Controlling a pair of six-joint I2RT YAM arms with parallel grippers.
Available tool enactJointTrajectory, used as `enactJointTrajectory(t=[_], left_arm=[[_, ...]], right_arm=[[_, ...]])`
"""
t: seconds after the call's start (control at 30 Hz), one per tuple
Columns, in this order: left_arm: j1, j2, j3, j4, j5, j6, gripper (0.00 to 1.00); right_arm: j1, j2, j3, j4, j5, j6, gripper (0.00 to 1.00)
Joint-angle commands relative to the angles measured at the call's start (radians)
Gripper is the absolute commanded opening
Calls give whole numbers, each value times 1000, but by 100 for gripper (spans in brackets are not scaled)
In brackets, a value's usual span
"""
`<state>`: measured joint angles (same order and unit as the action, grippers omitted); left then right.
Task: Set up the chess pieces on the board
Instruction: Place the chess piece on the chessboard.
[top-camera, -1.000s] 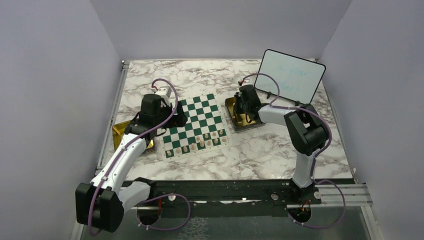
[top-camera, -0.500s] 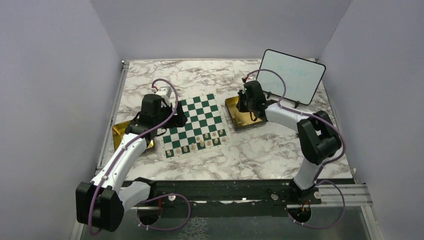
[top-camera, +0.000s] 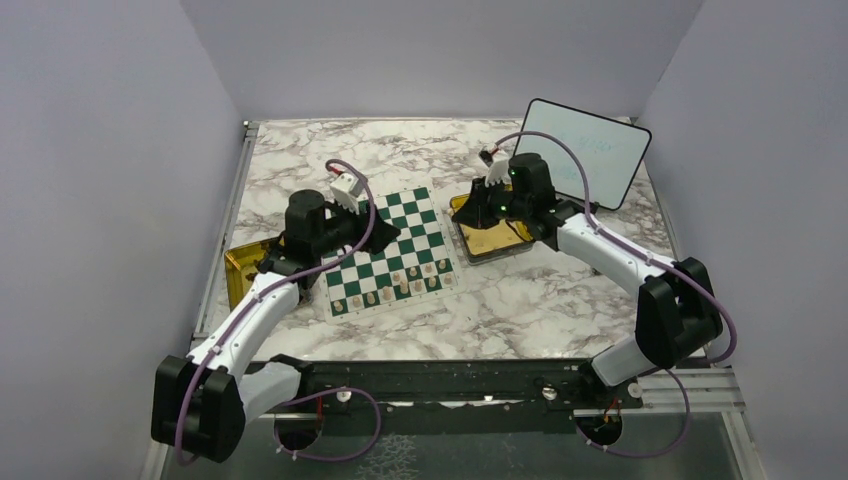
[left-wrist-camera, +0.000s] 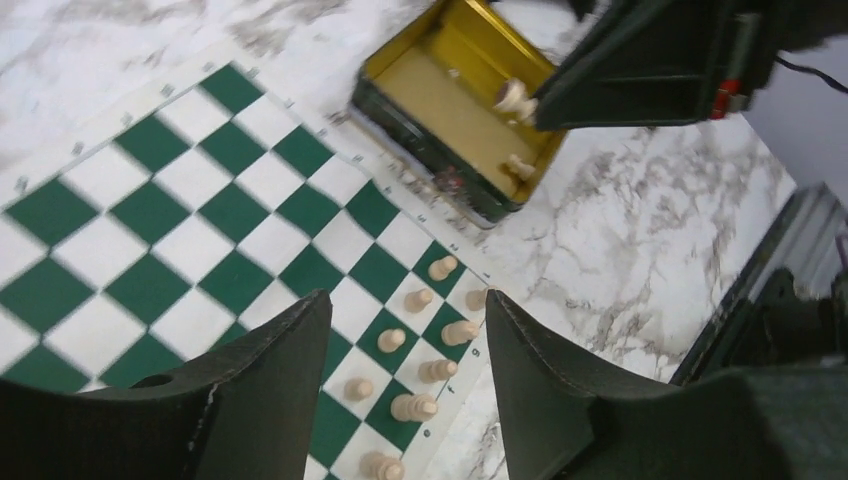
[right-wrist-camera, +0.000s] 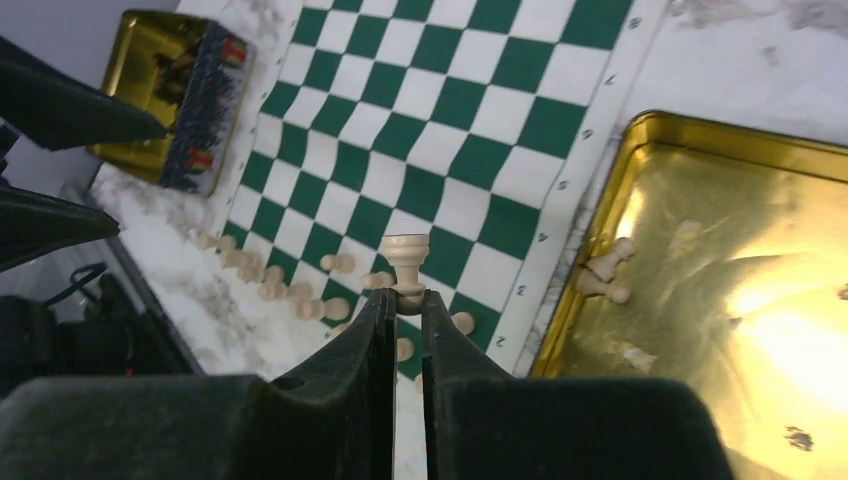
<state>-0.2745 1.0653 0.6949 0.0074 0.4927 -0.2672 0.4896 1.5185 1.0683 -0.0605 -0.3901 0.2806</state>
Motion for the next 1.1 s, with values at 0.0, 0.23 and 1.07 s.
enactJointTrajectory(t=[0.0,0.23,1.07], left_arm=[[-75,14,14,208,212,299,62],[-181,-28,13,91,365,919,62],[-346,109,108,-150,248,1388,60]], right_arm=[[4,-20,-25,-39,-261,33,6],[11,-23,-37,-39,-466,48,6],[52,-15,-37,-41,-574,70,6]])
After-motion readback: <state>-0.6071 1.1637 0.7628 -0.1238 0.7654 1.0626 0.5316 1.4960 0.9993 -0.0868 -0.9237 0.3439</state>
